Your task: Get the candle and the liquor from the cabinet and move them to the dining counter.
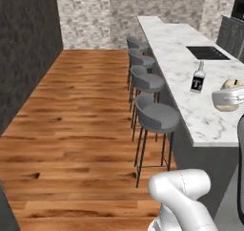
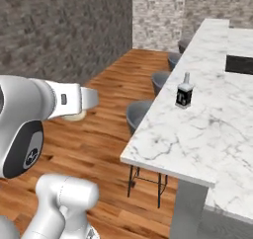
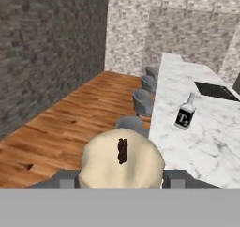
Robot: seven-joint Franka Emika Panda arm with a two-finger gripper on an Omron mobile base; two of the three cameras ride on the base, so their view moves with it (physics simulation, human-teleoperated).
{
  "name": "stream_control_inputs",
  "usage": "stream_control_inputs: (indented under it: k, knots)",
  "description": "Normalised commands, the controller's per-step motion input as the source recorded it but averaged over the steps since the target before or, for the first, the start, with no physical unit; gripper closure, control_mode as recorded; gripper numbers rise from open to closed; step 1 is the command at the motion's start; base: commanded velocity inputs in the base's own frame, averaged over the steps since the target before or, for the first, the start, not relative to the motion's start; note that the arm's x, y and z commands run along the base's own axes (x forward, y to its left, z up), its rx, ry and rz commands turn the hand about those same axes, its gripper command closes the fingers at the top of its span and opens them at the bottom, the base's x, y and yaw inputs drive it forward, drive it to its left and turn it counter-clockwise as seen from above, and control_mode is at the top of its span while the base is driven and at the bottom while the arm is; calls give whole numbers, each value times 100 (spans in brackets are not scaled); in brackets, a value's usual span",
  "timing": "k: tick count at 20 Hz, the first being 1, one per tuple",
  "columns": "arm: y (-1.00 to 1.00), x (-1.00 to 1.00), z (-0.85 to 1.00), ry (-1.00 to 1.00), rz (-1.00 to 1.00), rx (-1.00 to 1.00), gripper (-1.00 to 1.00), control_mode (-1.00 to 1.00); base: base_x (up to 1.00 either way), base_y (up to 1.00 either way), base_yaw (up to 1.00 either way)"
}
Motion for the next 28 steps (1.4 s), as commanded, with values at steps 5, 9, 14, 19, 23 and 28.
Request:
stream_control_inputs:
  k: [5,9,14,19,23,28]
  knots:
    - [0,0,0,0,0,0,100,100,42,51,-34]
    - [0,0,0,0,0,0,100,100,46,48,-35]
    - [0,0,0,0,0,0,100,100,53,50,-34]
    - [0,0,0,0,0,0,100,100,54,54,-34]
    - [0,0,0,0,0,0,100,100,55,57,-33]
    - [0,0,0,0,0,0,100,100,59,62,-33]
